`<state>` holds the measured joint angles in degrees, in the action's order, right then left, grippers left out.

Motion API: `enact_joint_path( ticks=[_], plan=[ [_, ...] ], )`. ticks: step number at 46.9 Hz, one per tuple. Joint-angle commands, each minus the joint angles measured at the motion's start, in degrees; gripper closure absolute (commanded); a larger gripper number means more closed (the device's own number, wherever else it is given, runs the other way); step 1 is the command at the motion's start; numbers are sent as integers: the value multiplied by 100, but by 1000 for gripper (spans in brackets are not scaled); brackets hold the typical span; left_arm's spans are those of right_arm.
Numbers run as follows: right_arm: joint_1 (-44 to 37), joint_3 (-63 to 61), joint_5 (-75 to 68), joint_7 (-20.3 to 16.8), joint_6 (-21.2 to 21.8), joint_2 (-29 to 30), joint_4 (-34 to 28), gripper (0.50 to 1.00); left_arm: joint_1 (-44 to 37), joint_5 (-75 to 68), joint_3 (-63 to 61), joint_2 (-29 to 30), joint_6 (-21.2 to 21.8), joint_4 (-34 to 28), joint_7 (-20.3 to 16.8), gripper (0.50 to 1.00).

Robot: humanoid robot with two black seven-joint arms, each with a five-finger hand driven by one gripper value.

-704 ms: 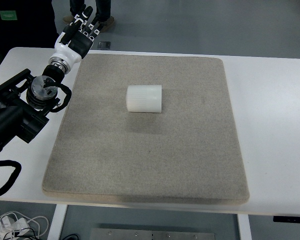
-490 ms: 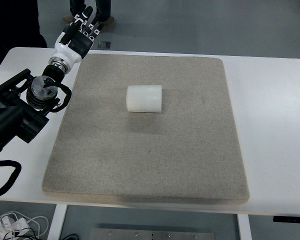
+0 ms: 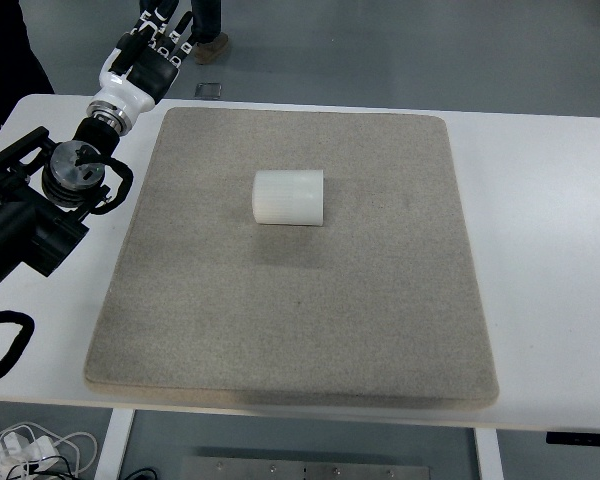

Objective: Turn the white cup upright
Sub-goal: 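Raise the left hand from its rest pose toward the mat, then reach the left hand over the white cup lying on its side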

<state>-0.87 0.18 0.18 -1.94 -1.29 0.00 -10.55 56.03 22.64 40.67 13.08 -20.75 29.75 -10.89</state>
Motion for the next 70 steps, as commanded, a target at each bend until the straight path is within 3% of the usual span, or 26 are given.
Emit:
enact_joint_path(
  ticks=[1, 20, 36, 54, 60, 70],
  plan=[
    [-1, 0, -1, 1, -3, 0, 0, 548, 57, -49, -42, 1, -17, -30, -1, 504],
    [-1, 0, -1, 1, 6, 0, 0, 548, 382, -3132, -235, 116, -17, 110, 96, 508],
    [-1, 0, -1, 1, -3, 0, 0, 548, 795, -5594, -911, 625, 54, 927, 122, 516],
    [-1, 0, -1, 1, -3, 0, 0, 548, 1498, -5815, -2256, 1460, 28, 2553, 1062, 516],
    [-1, 0, -1, 1, -3, 0, 0, 548, 1718, -5824, -2616, 1487, 27, 2826, 1405, 516],
    [-1, 0, -1, 1, -3, 0, 0, 548, 1973, -6245, -3144, 1399, 28, 2870, 1555, 516]
  ],
)
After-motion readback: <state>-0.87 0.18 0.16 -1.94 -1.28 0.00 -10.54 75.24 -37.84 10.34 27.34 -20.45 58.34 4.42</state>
